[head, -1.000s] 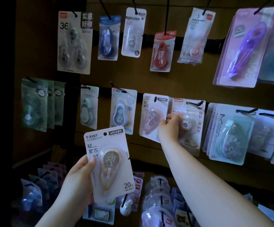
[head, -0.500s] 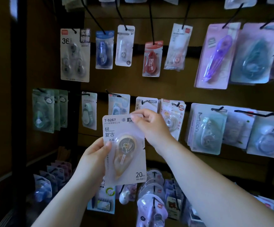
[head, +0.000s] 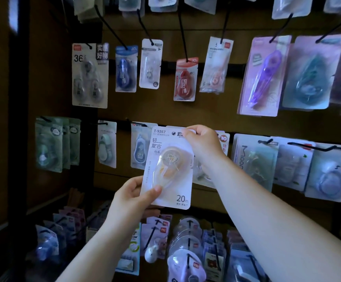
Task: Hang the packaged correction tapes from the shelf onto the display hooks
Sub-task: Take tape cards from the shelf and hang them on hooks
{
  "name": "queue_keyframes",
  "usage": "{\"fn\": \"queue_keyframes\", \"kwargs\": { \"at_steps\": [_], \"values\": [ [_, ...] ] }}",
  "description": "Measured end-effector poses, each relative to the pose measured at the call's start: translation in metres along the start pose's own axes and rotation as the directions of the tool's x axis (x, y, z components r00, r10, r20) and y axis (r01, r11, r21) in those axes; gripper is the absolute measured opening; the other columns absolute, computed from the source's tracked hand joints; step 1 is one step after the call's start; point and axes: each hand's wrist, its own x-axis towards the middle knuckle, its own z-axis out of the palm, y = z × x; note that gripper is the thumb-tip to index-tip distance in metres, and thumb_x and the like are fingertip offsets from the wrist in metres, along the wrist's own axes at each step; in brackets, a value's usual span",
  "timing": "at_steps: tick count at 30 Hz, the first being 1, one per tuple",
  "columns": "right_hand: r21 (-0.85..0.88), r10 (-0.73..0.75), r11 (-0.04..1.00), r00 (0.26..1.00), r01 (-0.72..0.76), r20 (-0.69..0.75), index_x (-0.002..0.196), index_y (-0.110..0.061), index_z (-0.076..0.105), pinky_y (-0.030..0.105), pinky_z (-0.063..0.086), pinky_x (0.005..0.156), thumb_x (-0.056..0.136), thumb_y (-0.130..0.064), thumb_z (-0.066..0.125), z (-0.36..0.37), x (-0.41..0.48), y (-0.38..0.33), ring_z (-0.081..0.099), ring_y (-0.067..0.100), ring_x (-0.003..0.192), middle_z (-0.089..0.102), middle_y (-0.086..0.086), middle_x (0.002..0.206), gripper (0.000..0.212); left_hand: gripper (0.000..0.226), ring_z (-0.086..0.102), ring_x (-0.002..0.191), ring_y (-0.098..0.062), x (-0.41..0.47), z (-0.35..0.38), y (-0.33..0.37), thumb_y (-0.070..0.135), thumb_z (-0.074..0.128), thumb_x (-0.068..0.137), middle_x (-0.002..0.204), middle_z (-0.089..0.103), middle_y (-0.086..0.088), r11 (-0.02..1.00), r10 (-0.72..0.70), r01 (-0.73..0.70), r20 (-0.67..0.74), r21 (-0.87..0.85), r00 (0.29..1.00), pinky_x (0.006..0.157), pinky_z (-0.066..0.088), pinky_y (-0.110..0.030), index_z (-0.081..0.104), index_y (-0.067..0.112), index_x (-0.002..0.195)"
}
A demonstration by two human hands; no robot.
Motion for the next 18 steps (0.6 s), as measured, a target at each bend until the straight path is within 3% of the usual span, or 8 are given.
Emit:
{"fn": "queue_keyframes", "kwargs": {
  "at_steps": [7, 11, 14, 18],
  "values": [
    [0.028, 0.0, 1.0, 1.0, 0.001, -0.029, 0.1, -0.008, 0.064, 0.019, 0.037, 0.061, 0.09, -0.016, 0.052, 0.009, 0.006, 0.001, 0.048, 0.007, 0.071, 0.05, -0.011, 0.07, 0.018, 0.014, 0.069, 0.06, -0.006, 0.0, -0.005, 0.002, 0.011, 0.061, 0.082, 0.085, 0.072, -0.003, 0.997, 0.068, -0.07, -0.047, -0.026, 0.997, 0.049, 0.053, -0.017, 0.06, 0.023, 0.088],
    [0.022, 0.011, 1.0, 1.0, -0.01, -0.017, 0.103, -0.007, 0.064, 0.026, 0.04, 0.072, 0.09, -0.018, 0.051, 0.011, 0.006, 0.002, 0.05, 0.013, 0.081, 0.05, -0.01, 0.07, 0.021, 0.017, 0.069, 0.063, -0.01, -0.002, -0.004, 0.0, 0.01, 0.061, 0.082, 0.085, 0.071, -0.002, 0.997, 0.074, -0.076, -0.069, -0.03, 0.995, 0.048, 0.053, -0.017, 0.059, 0.026, 0.085],
    [0.016, 0.006, 1.0, 1.0, -0.005, -0.022, 0.102, -0.008, 0.064, 0.02, 0.037, 0.061, 0.09, -0.017, 0.05, 0.008, 0.007, 0.001, 0.045, 0.004, 0.067, 0.049, -0.011, 0.07, 0.02, 0.016, 0.068, 0.063, -0.01, 0.0, -0.003, 0.001, 0.01, 0.061, 0.082, 0.085, 0.071, -0.003, 0.997, 0.07, -0.073, -0.071, -0.039, 0.995, 0.046, 0.052, -0.016, 0.059, 0.025, 0.086],
    [0.005, 0.006, 1.0, 1.0, -0.006, -0.018, 0.103, -0.008, 0.063, 0.017, 0.034, 0.058, 0.091, -0.018, 0.049, 0.007, 0.008, 0.004, 0.043, 0.004, 0.066, 0.048, -0.01, 0.069, 0.02, 0.016, 0.068, 0.054, -0.008, 0.0, -0.001, 0.0, 0.01, 0.061, 0.082, 0.083, 0.071, -0.003, 0.997, 0.067, -0.07, -0.077, -0.032, 0.995, 0.045, 0.052, -0.016, 0.059, 0.025, 0.085]
  ]
}}
